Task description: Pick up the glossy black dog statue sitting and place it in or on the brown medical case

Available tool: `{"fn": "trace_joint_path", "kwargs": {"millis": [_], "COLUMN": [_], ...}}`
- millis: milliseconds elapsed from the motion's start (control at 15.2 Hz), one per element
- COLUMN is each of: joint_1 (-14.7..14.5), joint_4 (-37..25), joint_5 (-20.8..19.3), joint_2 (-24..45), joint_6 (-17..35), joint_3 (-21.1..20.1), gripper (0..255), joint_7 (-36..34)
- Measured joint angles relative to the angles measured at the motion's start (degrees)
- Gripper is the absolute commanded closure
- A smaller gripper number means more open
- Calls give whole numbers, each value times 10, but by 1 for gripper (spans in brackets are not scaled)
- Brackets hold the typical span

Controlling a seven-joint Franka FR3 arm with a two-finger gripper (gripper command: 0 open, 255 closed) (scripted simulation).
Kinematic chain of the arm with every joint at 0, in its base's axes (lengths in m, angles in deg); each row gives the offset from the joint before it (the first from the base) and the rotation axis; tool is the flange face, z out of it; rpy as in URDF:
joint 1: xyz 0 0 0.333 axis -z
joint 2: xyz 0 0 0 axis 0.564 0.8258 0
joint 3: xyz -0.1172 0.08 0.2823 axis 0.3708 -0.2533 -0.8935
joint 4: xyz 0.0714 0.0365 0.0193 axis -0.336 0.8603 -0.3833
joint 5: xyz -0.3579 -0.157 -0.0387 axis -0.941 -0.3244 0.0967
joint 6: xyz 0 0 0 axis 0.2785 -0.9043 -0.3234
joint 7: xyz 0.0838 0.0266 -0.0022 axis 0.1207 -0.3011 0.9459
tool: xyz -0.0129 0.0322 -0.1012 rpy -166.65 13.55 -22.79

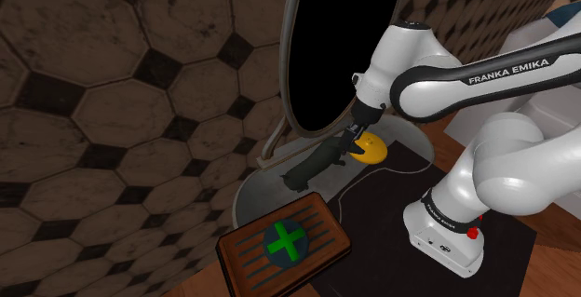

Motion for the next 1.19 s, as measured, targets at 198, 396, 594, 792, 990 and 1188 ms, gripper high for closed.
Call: {"fn": "trace_joint_path", "kwargs": {"millis": [198,396,594,792,990,1188], "joint_1": [0,0,0,1,4,6], "joint_4": [-1,-1,-1,-6,-20,-34], "joint_5": [0,0,0,-1,-6,-9], "joint_2": [-1,0,0,-9,-26,-43], "joint_6": [0,1,1,-14,-46,-77], "joint_3": [0,0,0,-1,0,0], "gripper": [255,255,255,255,255,255], "joint_7": [0,0,0,-2,-5,-8]}}
